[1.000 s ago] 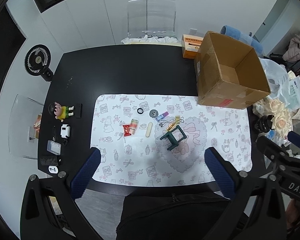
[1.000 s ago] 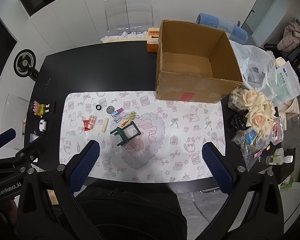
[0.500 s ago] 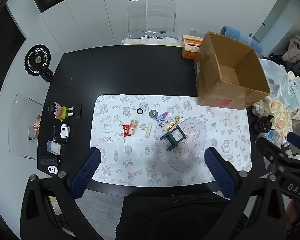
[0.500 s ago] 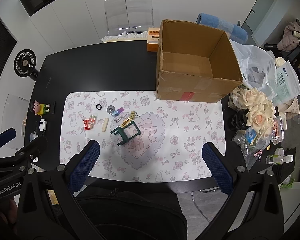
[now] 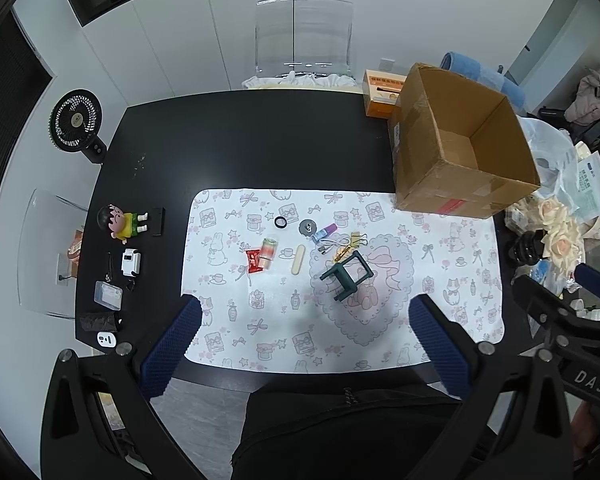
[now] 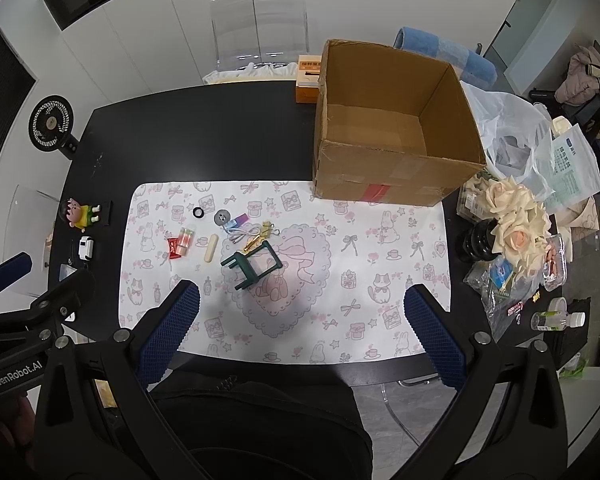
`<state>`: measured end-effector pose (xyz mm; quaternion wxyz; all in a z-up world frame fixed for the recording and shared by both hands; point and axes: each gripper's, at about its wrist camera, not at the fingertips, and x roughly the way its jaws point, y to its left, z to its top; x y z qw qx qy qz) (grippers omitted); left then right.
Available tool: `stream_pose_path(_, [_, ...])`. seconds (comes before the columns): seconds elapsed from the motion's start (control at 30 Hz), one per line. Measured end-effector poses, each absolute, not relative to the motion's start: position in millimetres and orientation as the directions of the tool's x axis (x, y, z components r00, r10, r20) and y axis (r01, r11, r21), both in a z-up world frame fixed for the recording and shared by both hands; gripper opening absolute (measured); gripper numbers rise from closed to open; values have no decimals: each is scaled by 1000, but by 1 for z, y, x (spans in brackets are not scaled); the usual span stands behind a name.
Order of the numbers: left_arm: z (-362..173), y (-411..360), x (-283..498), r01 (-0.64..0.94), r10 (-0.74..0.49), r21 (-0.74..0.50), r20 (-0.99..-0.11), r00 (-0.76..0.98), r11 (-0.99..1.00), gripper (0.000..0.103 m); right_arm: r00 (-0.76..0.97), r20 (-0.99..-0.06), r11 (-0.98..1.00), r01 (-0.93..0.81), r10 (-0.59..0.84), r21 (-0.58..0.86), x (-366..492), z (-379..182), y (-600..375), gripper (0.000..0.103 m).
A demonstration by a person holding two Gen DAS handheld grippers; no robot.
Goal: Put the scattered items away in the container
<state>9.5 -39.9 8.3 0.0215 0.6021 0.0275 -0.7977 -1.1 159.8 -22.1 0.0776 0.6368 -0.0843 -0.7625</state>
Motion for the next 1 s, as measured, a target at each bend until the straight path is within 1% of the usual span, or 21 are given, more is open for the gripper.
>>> stream_pose_path(0.73, [4,-48,10,80,1,-23,-965,-262,-997,103,-165,-959,-973,13,-229,230,1,-23,153,103])
stream_pose_path(1.0, [-14,-58,9,78,26,-47,-967,-254,-996,103,-143,-960,-971,37,-239,236,1,-36,143,103])
